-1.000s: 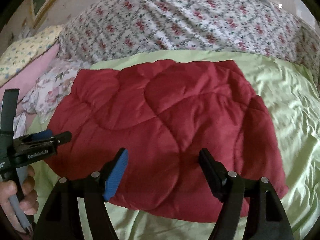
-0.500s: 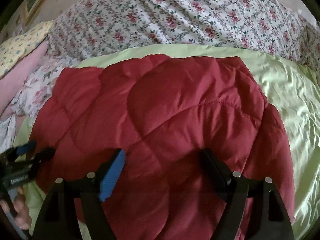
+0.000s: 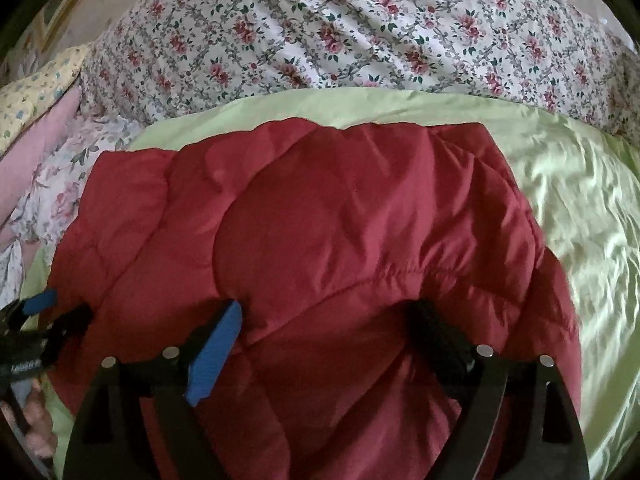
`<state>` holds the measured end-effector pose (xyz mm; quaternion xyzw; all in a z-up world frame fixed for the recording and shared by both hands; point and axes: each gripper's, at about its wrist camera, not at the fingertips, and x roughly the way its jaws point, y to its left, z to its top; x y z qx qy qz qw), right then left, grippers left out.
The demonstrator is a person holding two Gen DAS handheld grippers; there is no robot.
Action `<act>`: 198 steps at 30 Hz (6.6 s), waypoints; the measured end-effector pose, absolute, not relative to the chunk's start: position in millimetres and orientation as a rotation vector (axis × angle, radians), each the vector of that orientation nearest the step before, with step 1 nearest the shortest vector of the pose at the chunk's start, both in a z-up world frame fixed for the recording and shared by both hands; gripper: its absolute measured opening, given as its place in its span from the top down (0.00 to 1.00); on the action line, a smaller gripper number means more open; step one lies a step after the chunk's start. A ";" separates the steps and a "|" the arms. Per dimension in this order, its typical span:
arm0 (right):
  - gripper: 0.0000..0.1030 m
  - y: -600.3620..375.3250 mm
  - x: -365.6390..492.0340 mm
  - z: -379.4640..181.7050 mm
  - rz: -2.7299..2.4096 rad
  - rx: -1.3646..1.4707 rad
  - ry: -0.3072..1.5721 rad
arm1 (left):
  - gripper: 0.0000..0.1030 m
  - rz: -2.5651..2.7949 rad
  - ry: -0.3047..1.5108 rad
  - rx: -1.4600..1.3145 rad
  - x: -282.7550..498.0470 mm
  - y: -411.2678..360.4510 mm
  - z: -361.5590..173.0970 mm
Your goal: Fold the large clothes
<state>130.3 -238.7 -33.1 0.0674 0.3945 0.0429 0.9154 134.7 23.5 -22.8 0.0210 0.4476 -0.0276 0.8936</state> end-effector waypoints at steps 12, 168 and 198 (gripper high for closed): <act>0.14 -264.1 139.4 -37.2 0.015 0.205 0.786 | 0.00 -0.036 1.003 -0.048 211.5 46.0 -45.8; 0.00 -203.1 20.0 -1.6 0.176 0.097 0.919 | 0.00 -0.050 0.977 0.153 44.8 16.5 9.3; 0.00 -204.2 39.7 -0.5 0.158 0.119 0.920 | 0.00 -0.069 0.980 0.123 58.5 15.5 12.5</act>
